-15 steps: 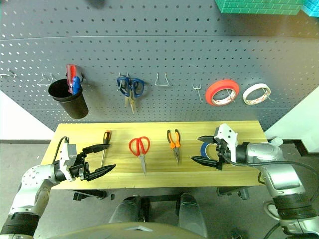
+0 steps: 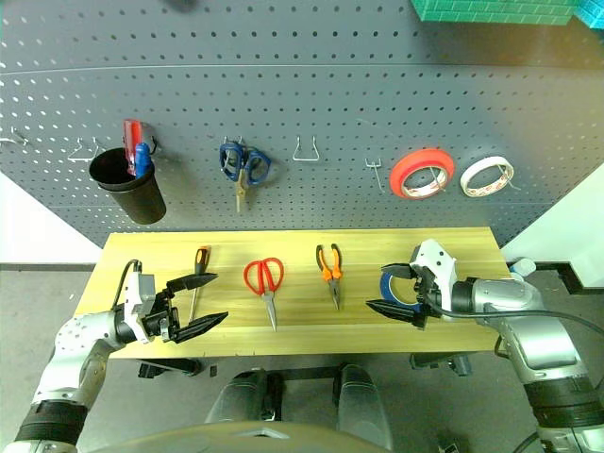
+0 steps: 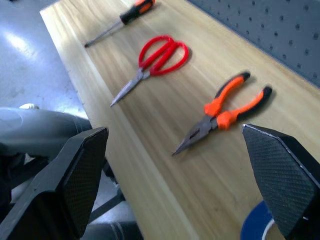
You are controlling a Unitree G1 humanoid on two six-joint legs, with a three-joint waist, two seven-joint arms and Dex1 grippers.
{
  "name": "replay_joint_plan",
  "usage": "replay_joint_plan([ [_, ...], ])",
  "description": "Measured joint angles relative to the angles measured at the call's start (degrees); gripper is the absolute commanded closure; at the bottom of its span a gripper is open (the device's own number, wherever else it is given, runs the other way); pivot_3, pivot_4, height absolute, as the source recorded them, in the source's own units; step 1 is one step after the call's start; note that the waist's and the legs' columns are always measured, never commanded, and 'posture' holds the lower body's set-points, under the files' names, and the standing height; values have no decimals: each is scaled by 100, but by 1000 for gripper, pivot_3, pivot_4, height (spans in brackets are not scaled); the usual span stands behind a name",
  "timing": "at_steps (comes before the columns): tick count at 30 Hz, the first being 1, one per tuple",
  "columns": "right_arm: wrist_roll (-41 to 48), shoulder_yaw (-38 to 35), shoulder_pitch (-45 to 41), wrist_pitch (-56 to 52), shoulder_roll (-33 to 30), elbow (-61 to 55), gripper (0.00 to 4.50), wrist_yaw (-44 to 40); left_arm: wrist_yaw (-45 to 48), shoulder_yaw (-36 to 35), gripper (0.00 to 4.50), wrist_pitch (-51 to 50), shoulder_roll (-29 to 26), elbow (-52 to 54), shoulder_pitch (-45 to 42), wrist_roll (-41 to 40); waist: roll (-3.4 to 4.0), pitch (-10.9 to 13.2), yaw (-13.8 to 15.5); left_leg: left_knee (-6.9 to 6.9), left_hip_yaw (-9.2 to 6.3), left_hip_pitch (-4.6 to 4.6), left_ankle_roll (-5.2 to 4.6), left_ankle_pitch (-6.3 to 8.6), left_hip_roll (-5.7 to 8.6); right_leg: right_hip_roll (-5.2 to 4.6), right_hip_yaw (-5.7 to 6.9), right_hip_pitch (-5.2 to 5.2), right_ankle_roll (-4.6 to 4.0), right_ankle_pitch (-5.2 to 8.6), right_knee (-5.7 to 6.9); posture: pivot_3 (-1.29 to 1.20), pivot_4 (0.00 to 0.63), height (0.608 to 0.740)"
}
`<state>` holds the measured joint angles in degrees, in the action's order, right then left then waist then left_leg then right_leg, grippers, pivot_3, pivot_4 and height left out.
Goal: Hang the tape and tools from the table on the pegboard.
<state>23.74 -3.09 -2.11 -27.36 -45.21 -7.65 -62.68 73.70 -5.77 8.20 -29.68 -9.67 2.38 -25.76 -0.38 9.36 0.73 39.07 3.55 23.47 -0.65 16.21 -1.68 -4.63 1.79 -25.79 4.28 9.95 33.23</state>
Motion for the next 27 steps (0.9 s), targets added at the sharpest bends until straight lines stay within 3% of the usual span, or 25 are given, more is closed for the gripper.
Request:
replay_joint_plan([
  [4, -353, 320, 2, -299, -282, 35, 0, 147, 35, 68, 31, -151, -6, 48, -157, 0, -2, 12, -2, 0, 0, 0, 1, 0, 0, 0, 0, -4, 0, 0, 0, -1, 174, 740],
  [11, -1008, 702, -182, 26, -122, 595, 0, 562, -189, 621, 31, -531, 65, 526, -297, 200, -9, 43, -12, 0, 3, 3, -2, -1, 0, 4, -2, -6, 0, 0, 1, -14, 176, 740],
  [27, -1384, 1129, -1007, -935, 17, 1368, 0, 773, -418, 1361, 31, -941, 14, 369, -1288, 911, -7, 125, -48, 3, 2, 6, -4, -2, 2, 6, -3, -8, -1, 0, 6, -63, 208, 740],
])
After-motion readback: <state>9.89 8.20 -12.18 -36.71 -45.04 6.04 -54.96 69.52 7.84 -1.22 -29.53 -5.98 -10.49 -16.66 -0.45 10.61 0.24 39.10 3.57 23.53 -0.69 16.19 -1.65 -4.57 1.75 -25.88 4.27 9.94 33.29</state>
